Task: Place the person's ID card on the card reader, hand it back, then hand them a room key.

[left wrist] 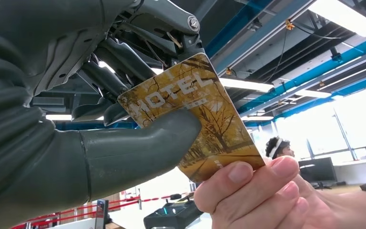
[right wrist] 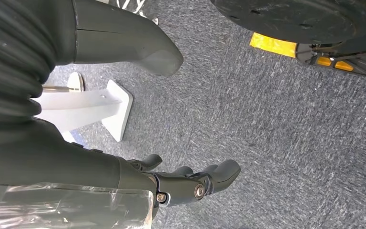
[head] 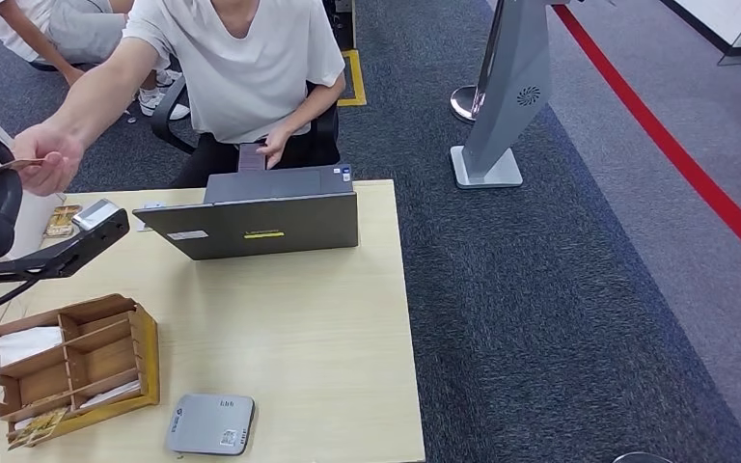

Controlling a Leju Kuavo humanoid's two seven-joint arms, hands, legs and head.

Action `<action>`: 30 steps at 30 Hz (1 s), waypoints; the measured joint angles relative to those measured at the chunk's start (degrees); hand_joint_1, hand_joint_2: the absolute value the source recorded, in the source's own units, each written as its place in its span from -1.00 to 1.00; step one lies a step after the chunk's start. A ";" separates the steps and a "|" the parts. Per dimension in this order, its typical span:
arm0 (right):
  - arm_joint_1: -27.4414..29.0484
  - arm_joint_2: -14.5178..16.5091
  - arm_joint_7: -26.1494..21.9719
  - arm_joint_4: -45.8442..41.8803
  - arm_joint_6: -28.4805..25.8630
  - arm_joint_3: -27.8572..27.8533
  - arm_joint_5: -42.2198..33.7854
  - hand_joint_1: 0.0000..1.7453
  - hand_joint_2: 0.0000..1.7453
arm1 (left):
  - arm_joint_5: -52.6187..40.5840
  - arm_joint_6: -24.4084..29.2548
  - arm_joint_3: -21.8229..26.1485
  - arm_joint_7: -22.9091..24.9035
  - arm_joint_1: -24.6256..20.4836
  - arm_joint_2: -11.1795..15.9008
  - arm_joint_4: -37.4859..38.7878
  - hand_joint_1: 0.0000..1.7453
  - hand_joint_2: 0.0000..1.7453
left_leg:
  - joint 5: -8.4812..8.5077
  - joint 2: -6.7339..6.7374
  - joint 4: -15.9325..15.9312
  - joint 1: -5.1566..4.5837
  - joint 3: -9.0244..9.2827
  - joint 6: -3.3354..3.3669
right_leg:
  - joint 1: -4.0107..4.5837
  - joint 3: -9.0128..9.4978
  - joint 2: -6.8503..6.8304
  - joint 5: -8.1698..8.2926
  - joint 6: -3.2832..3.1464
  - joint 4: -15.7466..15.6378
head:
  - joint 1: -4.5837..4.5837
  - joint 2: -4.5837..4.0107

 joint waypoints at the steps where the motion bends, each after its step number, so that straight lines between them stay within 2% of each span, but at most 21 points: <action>1: 0.00 0.00 0.00 0.01 0.00 0.00 0.00 -1.00 1.00 | 0.00 0.00 0.00 0.00 0.00 0.02 0.08 1.00 1.00 | 0.00 0.00 0.00 0.00 -0.01 0.00 | 0.00 0.00 0.00 0.00 0.00 0.00 | 0.00 0.00; 26: -0.02 0.00 0.09 0.26 0.00 0.00 0.11 -1.00 1.00 | 0.00 0.01 -0.32 0.14 0.11 0.35 1.20 1.00 1.00 | 0.00 0.11 0.11 0.00 -0.29 0.04 | 0.00 -0.47 0.09 0.04 0.01 -0.01 | 0.02 0.00; 29: 0.10 0.00 1.90 0.09 0.97 0.17 1.97 -1.00 1.00 | 0.00 3.15 0.01 1.52 1.78 0.49 1.60 1.00 1.00 | -0.01 0.18 0.10 -0.01 -0.31 0.05 | -0.01 -0.47 0.15 0.05 0.01 -0.01 | 0.01 0.00; 30: 0.28 0.00 2.72 -0.10 1.48 0.33 2.67 -1.00 1.00 | 0.00 5.73 0.41 1.80 3.03 0.60 2.08 0.50 1.00 | -0.02 0.23 0.10 -0.01 -0.30 0.05 | -0.01 -0.49 0.19 0.05 0.01 -0.01 | 0.00 0.00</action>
